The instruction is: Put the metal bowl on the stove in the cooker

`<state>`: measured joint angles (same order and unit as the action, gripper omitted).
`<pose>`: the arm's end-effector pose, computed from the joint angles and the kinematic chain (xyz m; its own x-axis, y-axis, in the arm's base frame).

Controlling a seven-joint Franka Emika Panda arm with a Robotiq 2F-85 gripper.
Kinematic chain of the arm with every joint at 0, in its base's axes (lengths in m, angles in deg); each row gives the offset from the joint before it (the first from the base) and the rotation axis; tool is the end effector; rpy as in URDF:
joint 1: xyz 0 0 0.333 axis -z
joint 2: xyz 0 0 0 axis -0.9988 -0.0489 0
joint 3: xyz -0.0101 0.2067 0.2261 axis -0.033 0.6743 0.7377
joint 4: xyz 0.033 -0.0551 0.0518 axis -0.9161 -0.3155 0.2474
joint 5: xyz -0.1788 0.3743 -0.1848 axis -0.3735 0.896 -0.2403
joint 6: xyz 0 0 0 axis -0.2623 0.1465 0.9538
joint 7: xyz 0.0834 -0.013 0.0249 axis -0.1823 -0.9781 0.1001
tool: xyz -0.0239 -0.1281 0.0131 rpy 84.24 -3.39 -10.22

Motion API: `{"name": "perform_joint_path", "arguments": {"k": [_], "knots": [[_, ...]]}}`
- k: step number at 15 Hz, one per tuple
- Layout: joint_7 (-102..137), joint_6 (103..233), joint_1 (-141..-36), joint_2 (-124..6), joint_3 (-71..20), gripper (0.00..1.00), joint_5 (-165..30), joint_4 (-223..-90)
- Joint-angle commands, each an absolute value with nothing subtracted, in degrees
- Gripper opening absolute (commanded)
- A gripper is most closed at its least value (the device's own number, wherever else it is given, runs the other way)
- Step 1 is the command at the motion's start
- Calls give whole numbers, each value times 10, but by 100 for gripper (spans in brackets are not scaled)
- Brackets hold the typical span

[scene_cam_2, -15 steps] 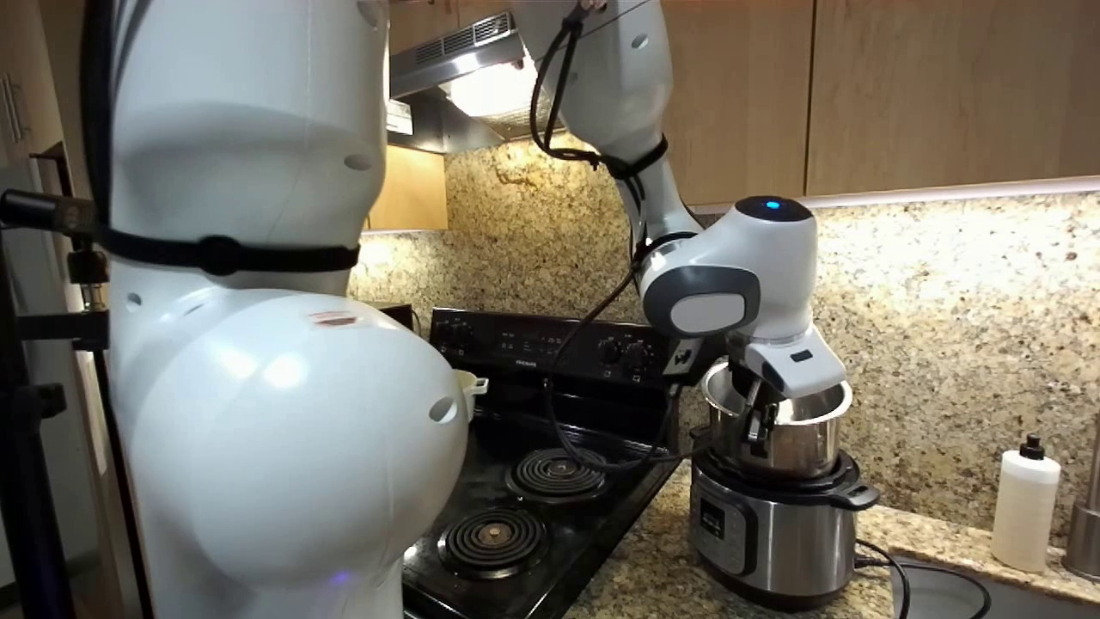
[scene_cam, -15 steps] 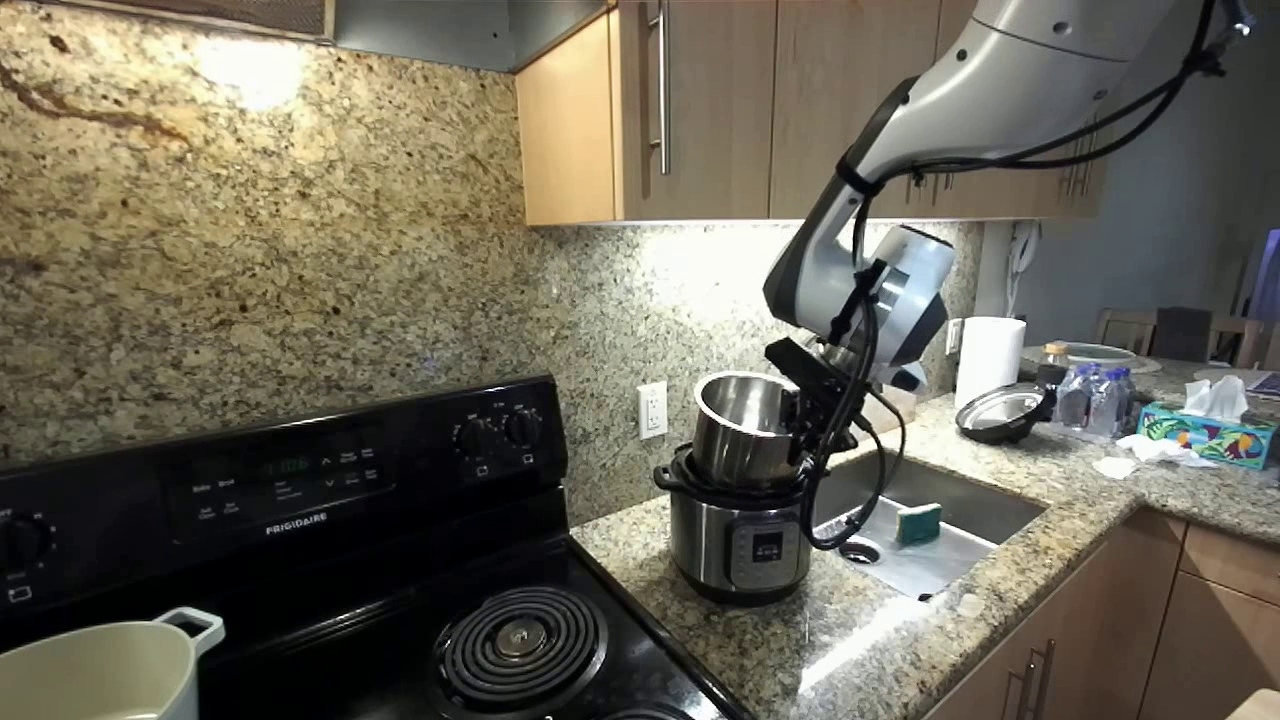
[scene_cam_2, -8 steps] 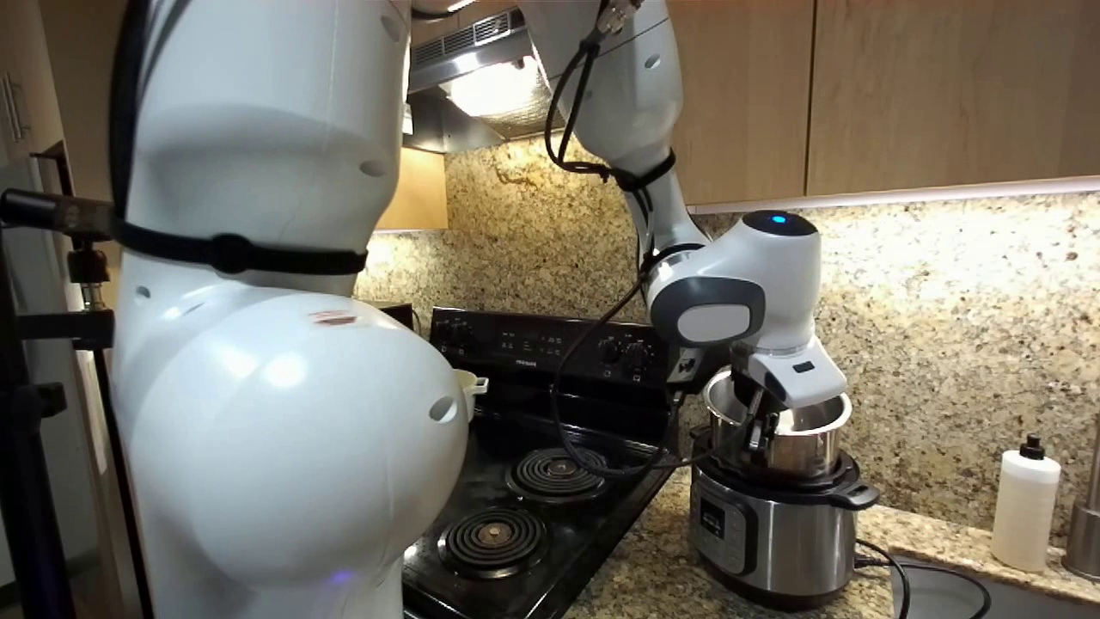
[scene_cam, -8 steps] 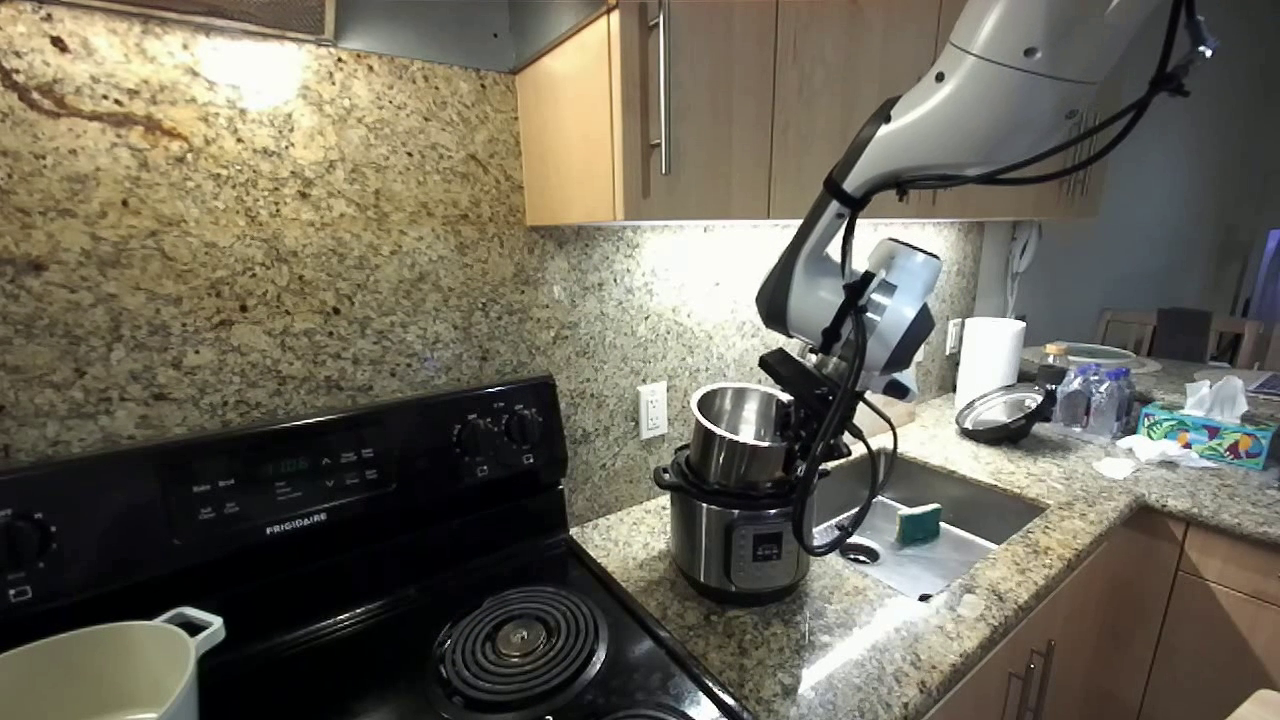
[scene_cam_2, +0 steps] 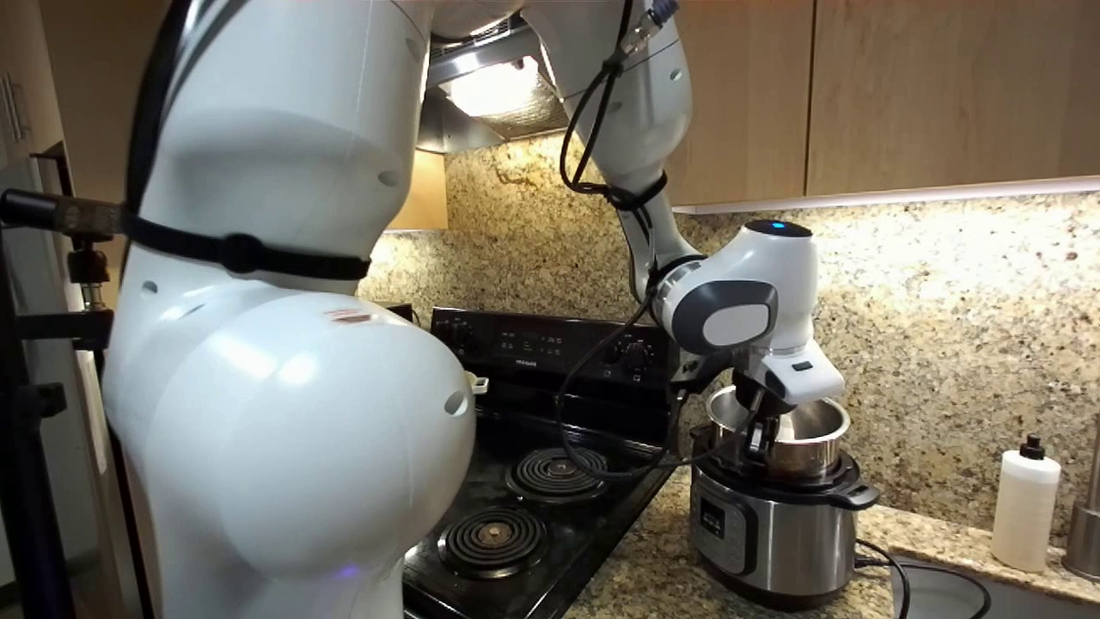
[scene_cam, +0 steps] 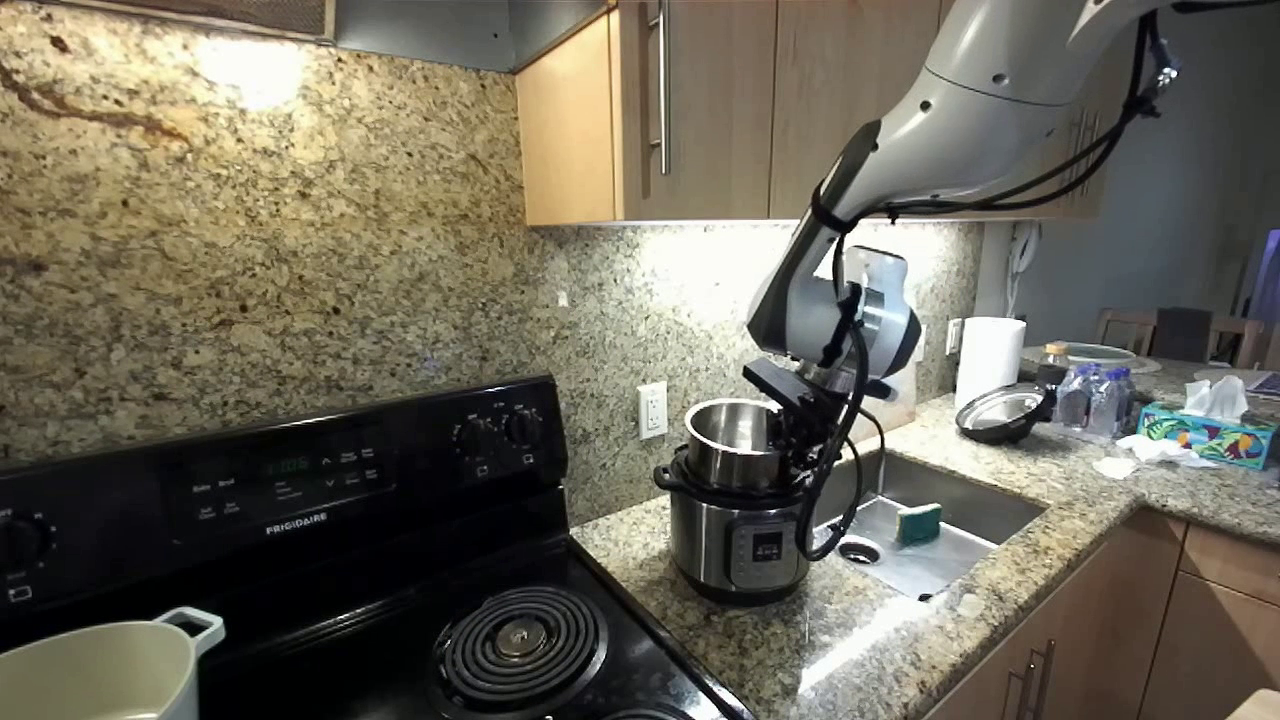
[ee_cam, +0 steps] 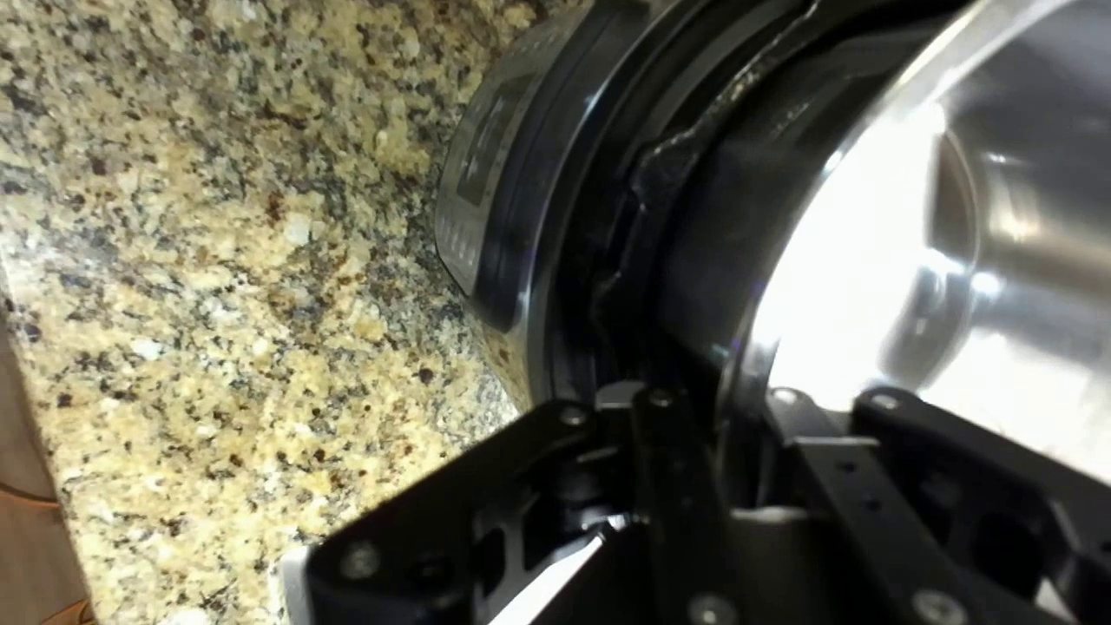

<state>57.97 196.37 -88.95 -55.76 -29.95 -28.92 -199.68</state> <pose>0.5538 -0.0950 0.1635 0.1178 -0.9902 -0.0754 -0.9465 -0.0890 -0.3102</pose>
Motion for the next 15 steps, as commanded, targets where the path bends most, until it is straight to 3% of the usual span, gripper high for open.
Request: {"name": "perform_joint_path", "arguments": {"k": [1, 6, 7, 8, 10, 15], "knots": [[654, 1931, -916, -549, -333, 1, -367, -1984], [681, 1914, -889, -542, -306, 1, -413, -1980], [678, 1911, -886, -543, -304, 11, -410, -1978], [674, 1909, -883, -543, -301, 33, -405, -1977], [669, 1905, -877, -544, -295, 36, -398, -1973], [658, 1898, -863, -542, -280, 67, -383, -1970]]}}
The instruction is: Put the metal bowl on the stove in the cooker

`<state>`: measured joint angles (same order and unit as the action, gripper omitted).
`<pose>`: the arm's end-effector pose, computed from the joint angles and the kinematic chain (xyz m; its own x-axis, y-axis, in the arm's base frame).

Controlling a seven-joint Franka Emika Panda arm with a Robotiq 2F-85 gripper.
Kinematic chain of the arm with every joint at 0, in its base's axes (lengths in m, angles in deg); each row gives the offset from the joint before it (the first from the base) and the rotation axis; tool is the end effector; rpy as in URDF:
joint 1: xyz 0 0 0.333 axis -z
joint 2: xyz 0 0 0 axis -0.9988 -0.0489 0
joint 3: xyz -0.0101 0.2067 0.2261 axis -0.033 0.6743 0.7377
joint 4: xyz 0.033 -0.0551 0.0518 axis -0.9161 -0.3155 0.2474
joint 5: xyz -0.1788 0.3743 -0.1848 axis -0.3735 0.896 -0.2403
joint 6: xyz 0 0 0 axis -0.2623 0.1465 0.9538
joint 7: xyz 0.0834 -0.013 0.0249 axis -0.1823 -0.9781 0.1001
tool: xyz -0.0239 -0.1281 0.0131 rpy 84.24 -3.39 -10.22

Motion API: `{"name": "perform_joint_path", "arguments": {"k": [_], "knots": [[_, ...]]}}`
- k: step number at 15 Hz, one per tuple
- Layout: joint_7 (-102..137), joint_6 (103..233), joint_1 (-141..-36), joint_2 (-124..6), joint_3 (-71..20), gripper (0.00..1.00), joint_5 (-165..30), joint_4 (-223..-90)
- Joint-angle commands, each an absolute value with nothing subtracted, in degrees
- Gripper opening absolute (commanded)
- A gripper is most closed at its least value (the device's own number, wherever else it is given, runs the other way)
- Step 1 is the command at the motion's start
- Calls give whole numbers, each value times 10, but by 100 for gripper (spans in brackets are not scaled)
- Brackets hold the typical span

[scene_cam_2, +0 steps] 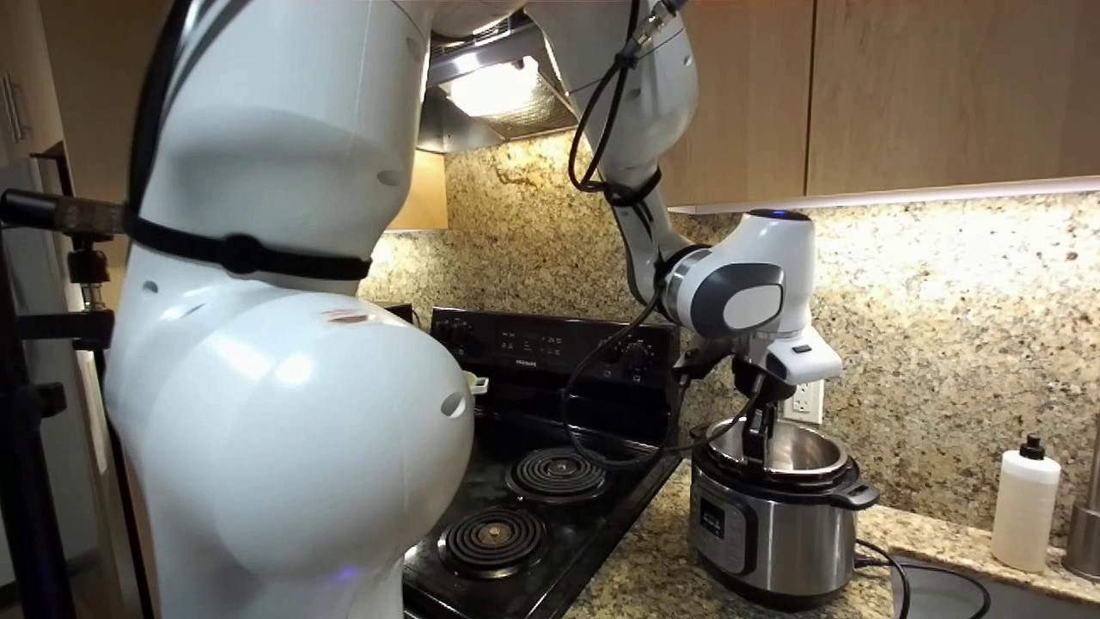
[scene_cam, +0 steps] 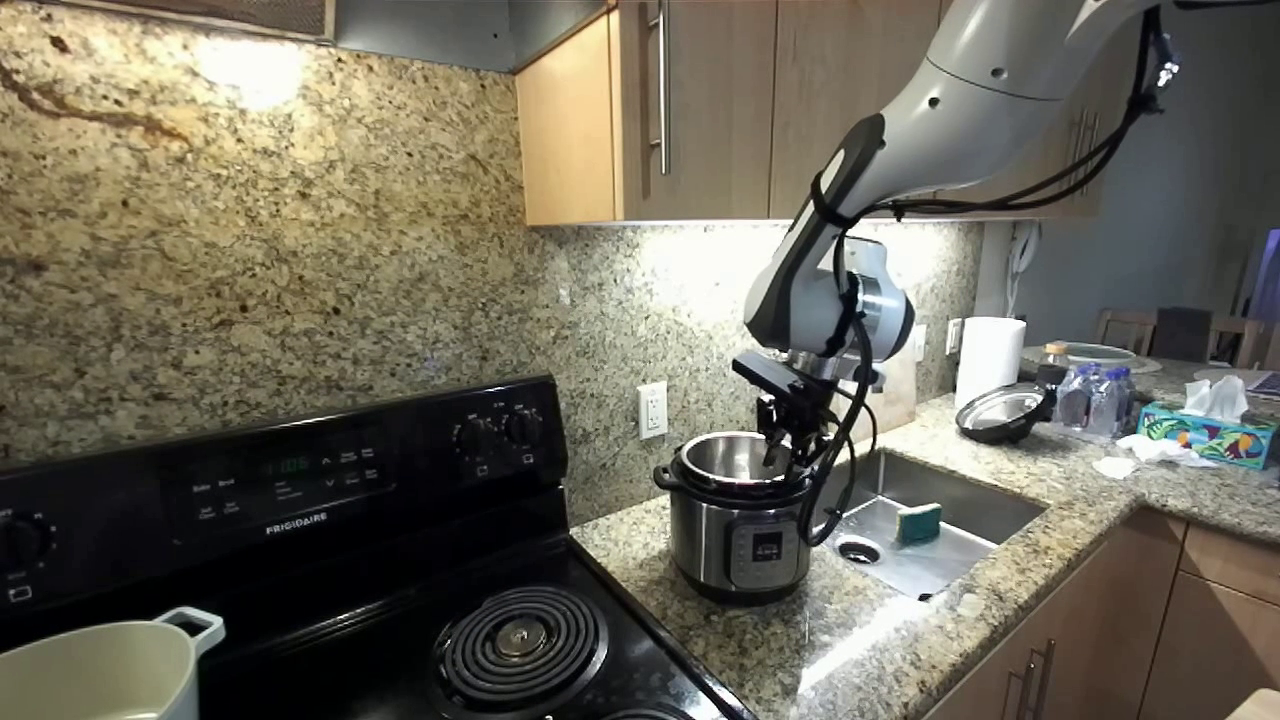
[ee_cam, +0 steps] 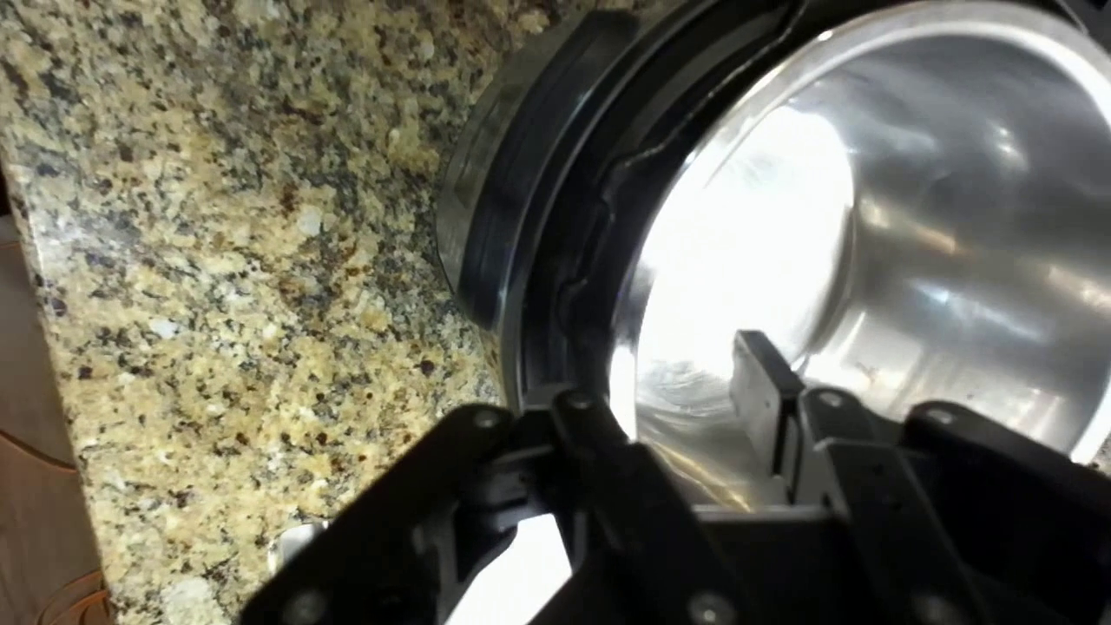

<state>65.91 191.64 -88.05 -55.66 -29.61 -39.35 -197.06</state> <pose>0.5705 -0.0894 0.1764 0.1464 -0.9872 -0.0636 -0.9576 -0.1253 -0.2593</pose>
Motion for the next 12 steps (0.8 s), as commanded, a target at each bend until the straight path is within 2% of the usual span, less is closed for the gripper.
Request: {"name": "perform_joint_path", "arguments": {"k": [1, 5, 12], "knots": [[652, 1898, -860, -537, -276, 74, -377, -1973], [617, 1895, -850, -515, -267, 99, -384, -1991], [500, 1902, -837, -464, -259, 100, -367, -2055]]}}
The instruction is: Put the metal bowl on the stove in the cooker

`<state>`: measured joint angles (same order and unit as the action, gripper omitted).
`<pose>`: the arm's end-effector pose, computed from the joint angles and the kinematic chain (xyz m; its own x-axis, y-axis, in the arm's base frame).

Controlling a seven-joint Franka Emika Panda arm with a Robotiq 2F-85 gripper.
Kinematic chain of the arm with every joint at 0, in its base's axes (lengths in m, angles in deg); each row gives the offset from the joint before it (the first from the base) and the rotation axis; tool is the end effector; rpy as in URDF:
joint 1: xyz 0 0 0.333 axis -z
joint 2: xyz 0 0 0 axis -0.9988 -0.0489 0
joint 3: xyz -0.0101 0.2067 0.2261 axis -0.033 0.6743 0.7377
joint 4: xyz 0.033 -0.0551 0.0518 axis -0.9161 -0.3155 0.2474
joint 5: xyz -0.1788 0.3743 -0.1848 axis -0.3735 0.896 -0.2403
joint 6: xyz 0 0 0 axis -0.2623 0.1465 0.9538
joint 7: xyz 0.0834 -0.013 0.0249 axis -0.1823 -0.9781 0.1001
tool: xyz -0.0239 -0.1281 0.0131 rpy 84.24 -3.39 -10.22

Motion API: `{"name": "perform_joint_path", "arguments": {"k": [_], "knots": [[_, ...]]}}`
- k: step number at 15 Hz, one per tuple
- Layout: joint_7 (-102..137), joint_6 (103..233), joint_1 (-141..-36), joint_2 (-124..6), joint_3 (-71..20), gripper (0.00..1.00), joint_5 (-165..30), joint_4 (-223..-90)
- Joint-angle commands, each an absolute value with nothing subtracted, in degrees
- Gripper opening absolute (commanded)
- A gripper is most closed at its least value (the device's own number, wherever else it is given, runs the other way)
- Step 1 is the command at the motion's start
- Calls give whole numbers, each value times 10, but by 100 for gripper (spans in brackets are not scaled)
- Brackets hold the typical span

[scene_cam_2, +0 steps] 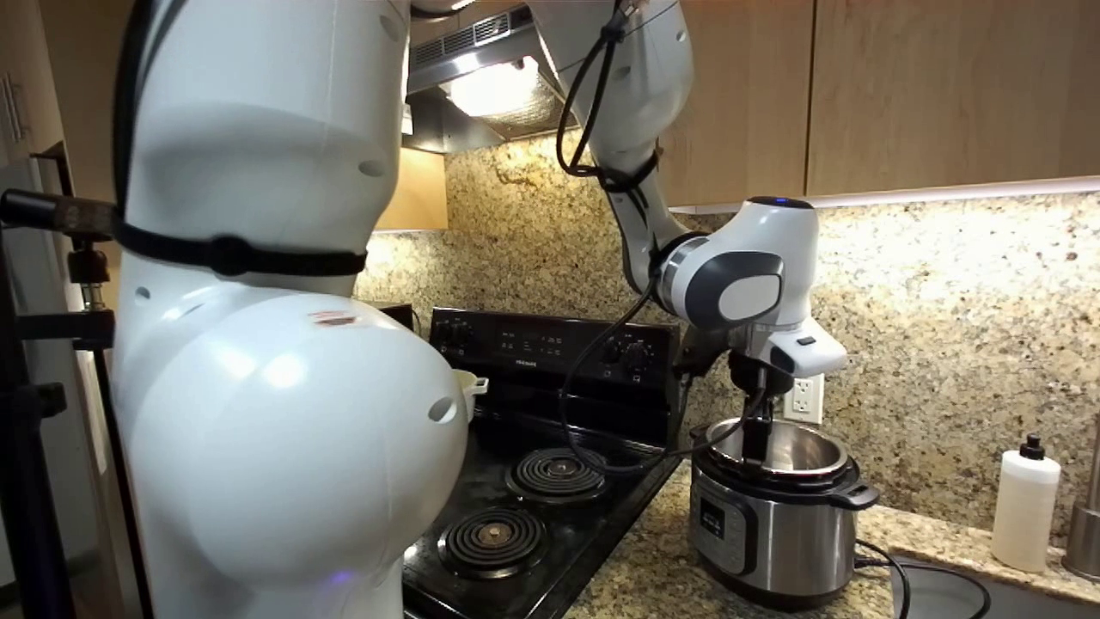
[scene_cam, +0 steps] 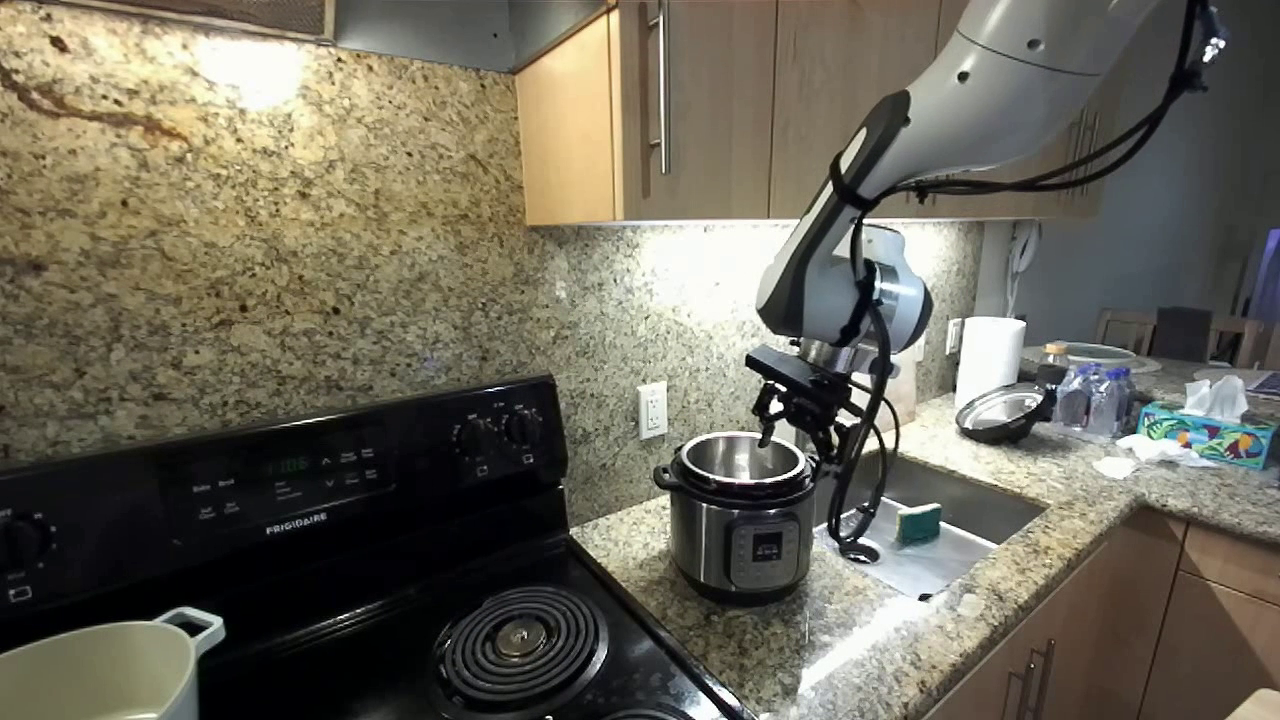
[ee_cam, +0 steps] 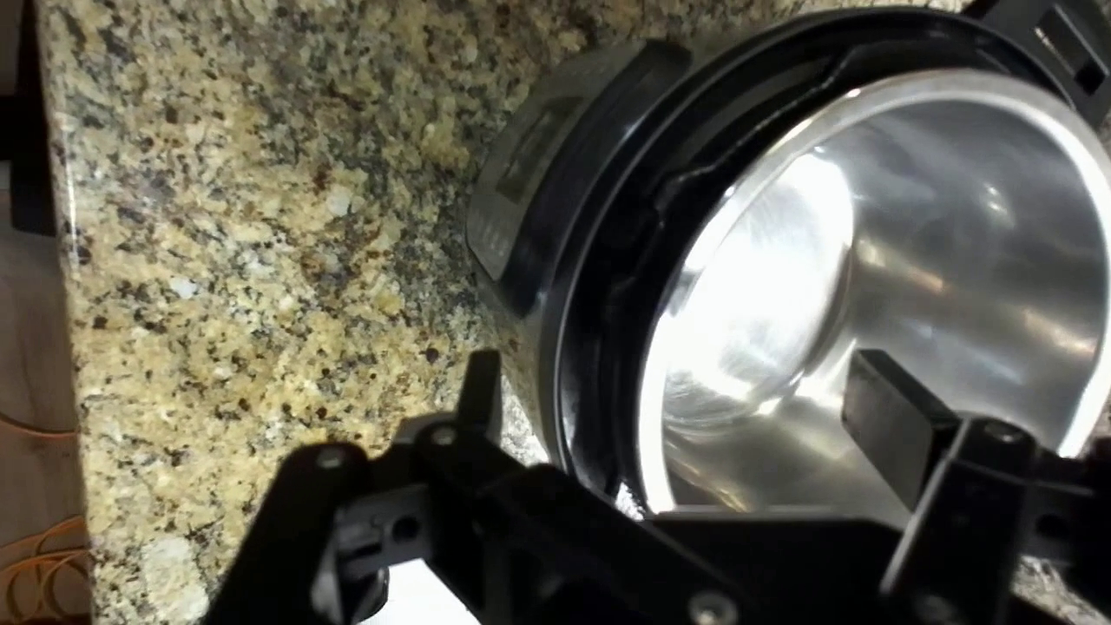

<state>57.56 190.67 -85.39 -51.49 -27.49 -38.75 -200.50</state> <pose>0.5528 -0.0904 0.1891 0.2681 -0.9620 -0.0522 -0.9305 -0.2445 -0.2727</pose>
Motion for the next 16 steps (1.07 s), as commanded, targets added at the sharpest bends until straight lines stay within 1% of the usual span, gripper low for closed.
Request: {"name": "perform_joint_path", "arguments": {"k": [1, 4, 7, 12, 16], "knots": [[470, 1906, -838, -450, -258, 100, -376, -2071], [419, 1899, -848, -413, -262, 100, -424, -2103], [418, 1891, -848, -383, -261, 100, -517, -2130], [418, 1883, -838, -341, -242, 100, -668, -2168], [427, 1849, -827, -310, -218, 100, -779, -2182]]}}
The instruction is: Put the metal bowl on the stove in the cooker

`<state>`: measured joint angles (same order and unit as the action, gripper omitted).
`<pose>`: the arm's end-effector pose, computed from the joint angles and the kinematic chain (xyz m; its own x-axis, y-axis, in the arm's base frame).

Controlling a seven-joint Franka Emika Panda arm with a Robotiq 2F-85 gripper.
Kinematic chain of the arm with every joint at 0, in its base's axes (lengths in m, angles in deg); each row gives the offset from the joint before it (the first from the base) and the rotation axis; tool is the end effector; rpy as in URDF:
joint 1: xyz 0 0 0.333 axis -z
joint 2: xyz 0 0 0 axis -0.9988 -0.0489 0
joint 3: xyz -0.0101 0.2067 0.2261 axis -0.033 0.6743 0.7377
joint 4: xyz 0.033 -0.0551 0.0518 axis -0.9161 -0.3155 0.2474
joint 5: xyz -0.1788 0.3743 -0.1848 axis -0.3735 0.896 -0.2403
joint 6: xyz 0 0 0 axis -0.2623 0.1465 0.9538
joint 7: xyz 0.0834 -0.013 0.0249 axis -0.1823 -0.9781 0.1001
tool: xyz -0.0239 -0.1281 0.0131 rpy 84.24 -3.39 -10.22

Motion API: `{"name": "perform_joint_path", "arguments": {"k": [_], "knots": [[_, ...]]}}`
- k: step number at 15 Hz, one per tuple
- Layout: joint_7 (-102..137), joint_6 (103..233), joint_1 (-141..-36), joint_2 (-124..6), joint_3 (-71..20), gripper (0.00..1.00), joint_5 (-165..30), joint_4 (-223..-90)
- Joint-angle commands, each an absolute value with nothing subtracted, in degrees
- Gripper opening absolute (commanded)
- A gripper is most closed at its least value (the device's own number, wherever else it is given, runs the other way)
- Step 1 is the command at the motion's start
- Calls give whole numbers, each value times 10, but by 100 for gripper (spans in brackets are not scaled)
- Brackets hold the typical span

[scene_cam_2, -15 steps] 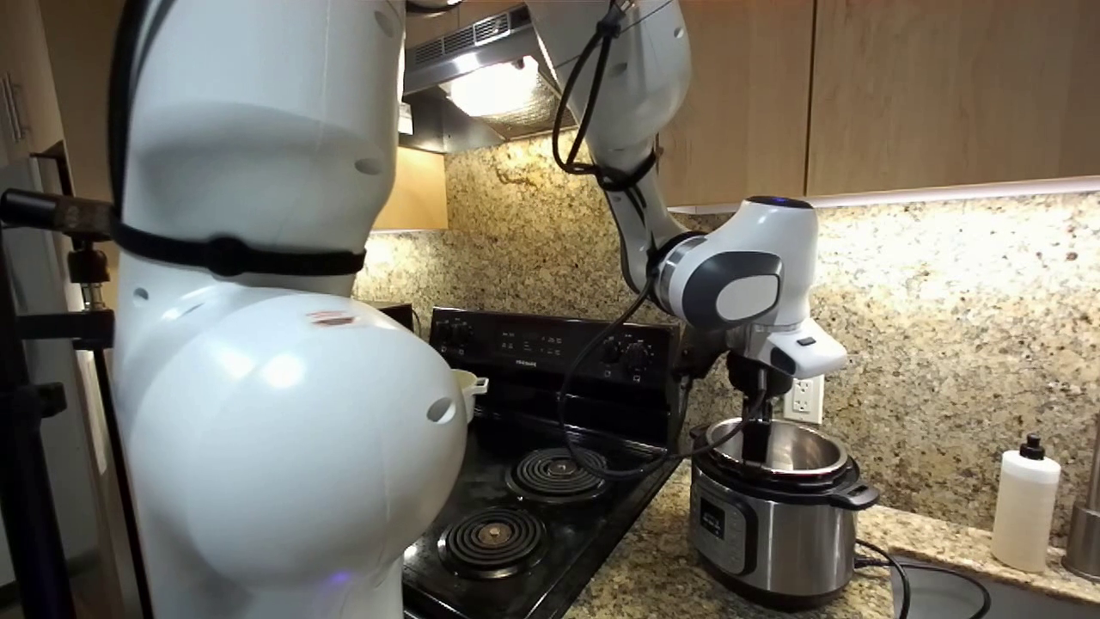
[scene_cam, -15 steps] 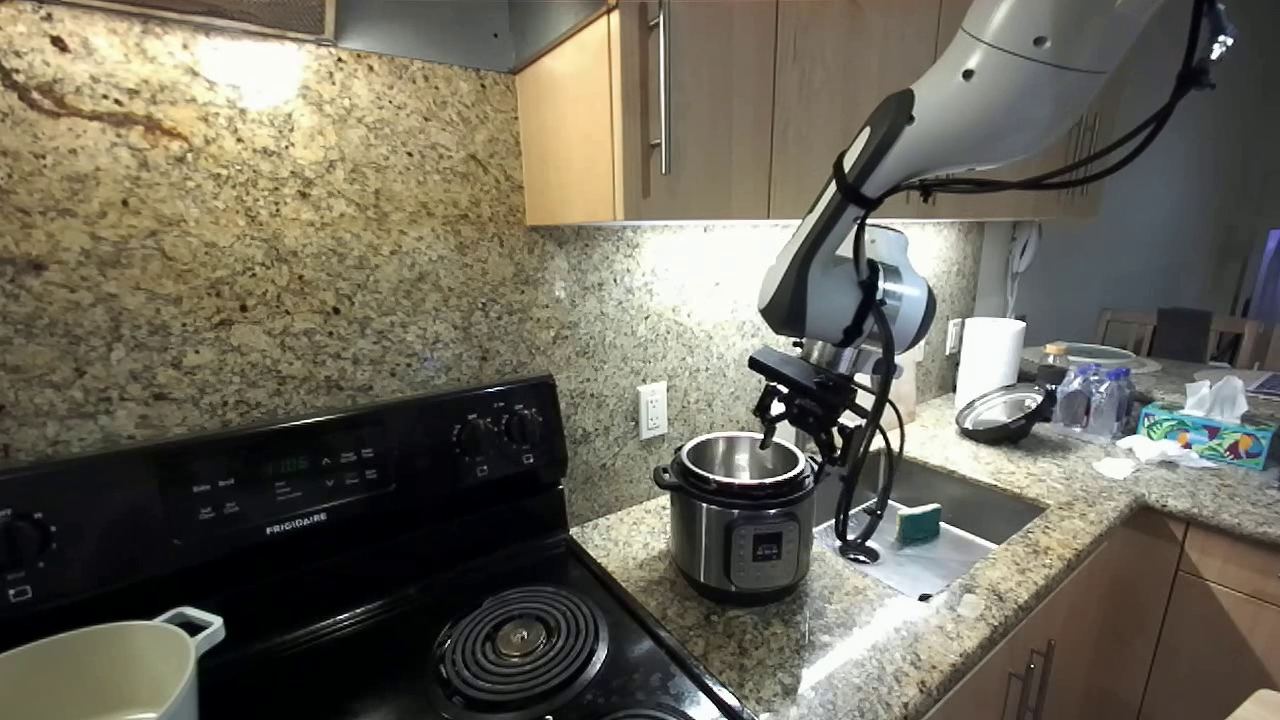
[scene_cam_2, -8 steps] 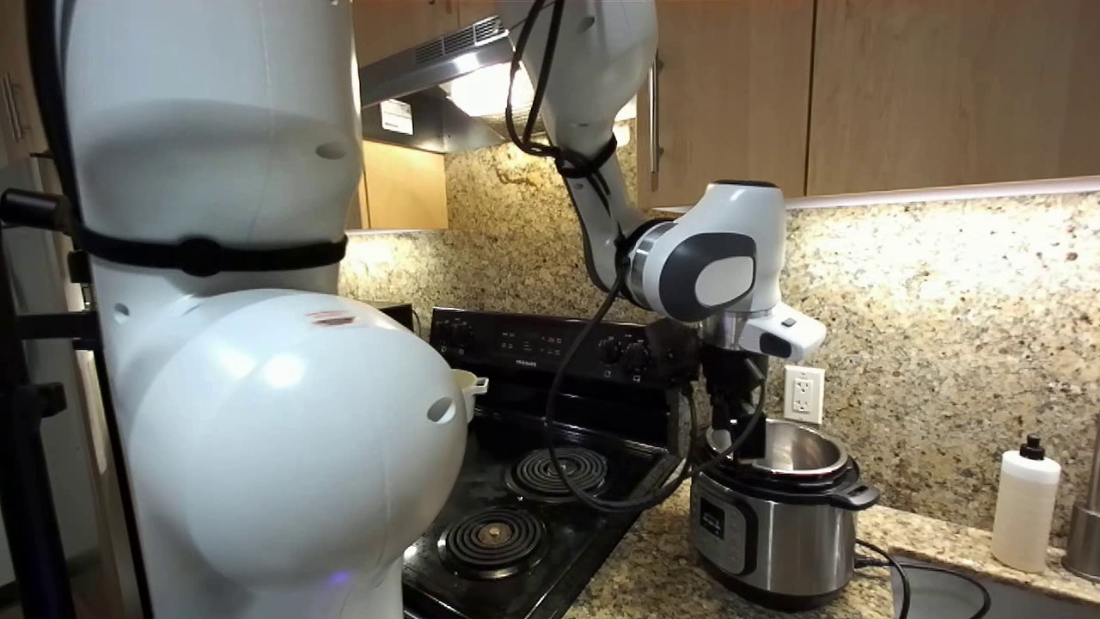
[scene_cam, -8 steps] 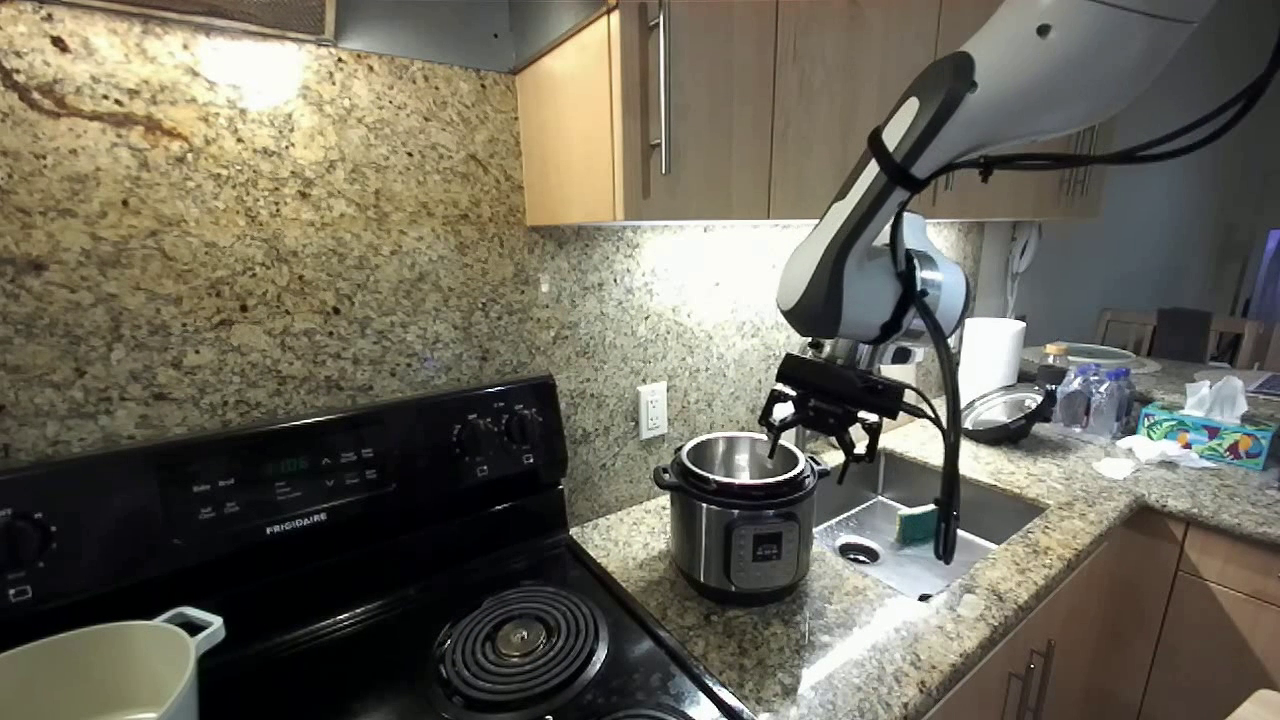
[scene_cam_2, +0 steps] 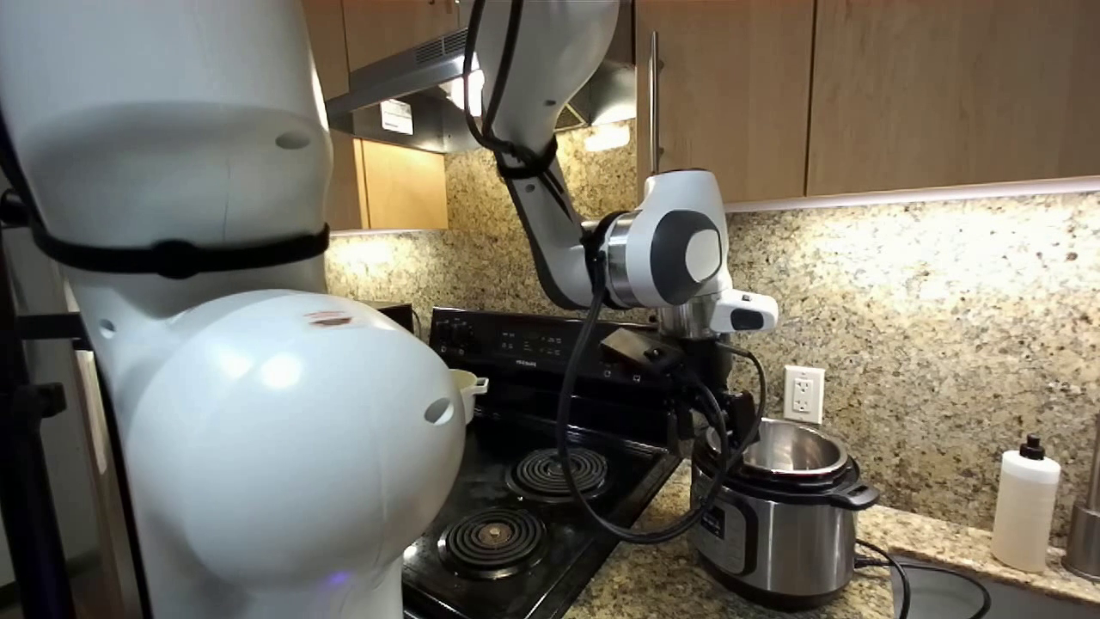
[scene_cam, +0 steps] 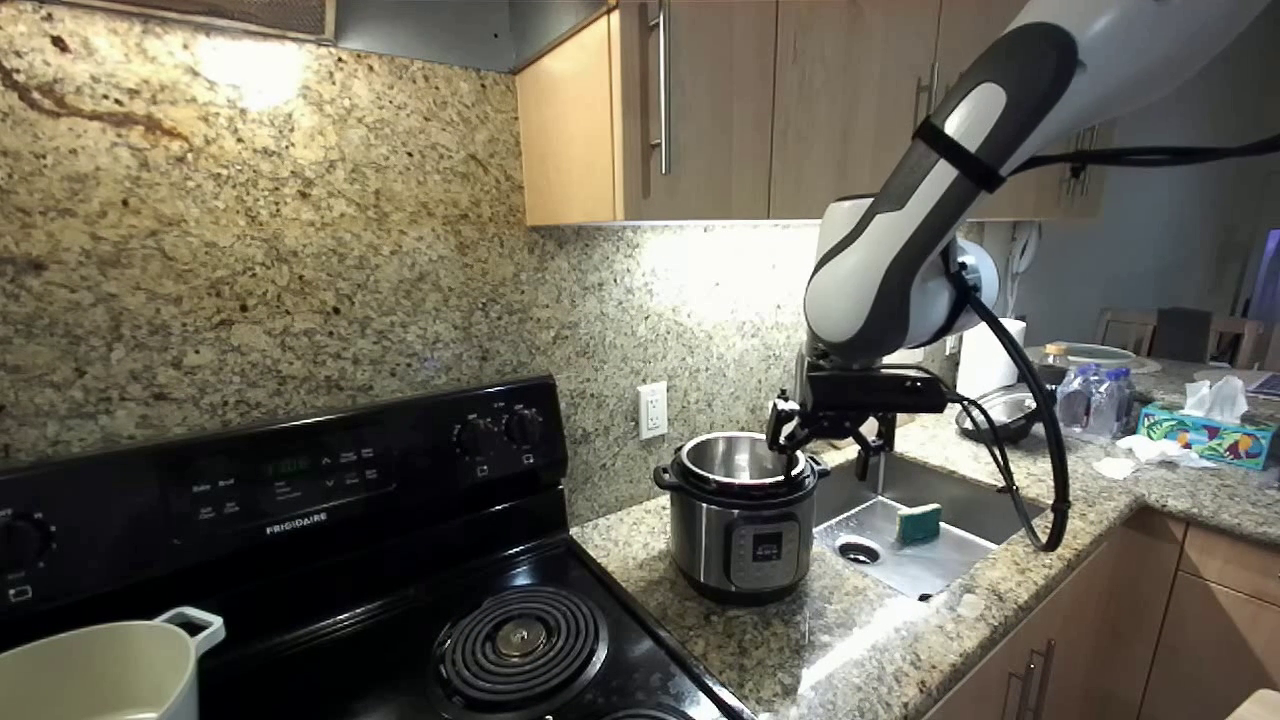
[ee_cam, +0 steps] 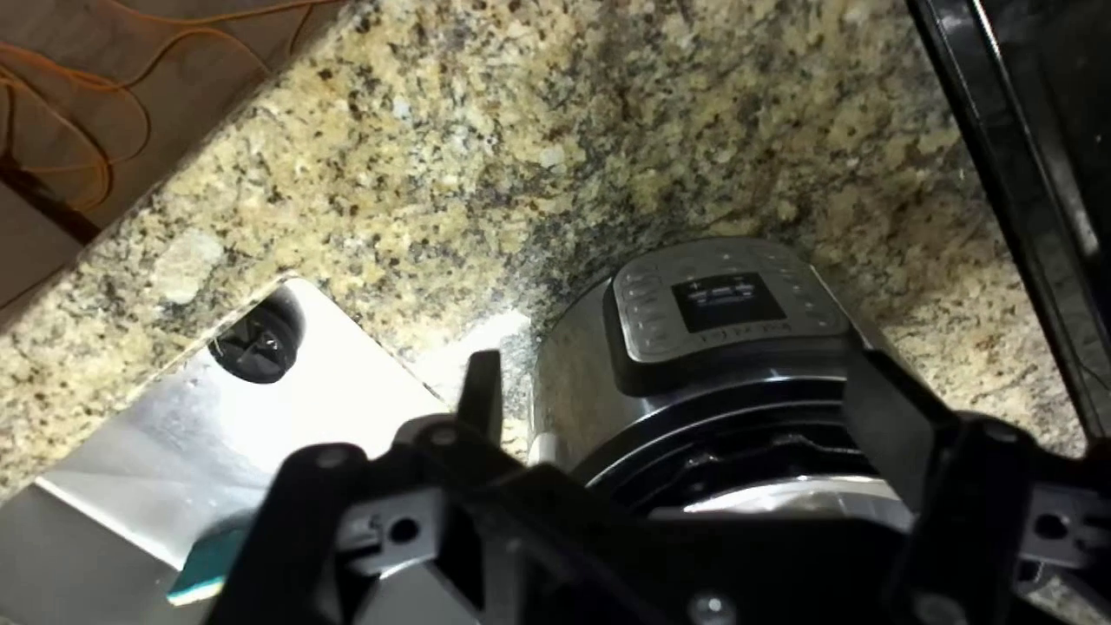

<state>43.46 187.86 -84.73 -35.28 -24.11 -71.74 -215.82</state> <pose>0.4757 -0.0385 0.2159 0.8589 -0.4820 0.1732 -0.4856 -0.8739 -0.0238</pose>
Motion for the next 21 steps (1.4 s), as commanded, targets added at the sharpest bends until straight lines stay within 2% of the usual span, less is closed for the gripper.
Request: {"name": "perform_joint_path", "arguments": {"k": [1, 7, 15, 21], "knots": [[427, 1836, -824, -301, -210, 100, -804, -2186], [412, 1798, -812, -267, -178, 100, -904, -2206], [181, 1802, -844, -271, -223, 100, -781, -2237], [165, 1808, -844, -283, -213, 100, -771, -2226]]}}
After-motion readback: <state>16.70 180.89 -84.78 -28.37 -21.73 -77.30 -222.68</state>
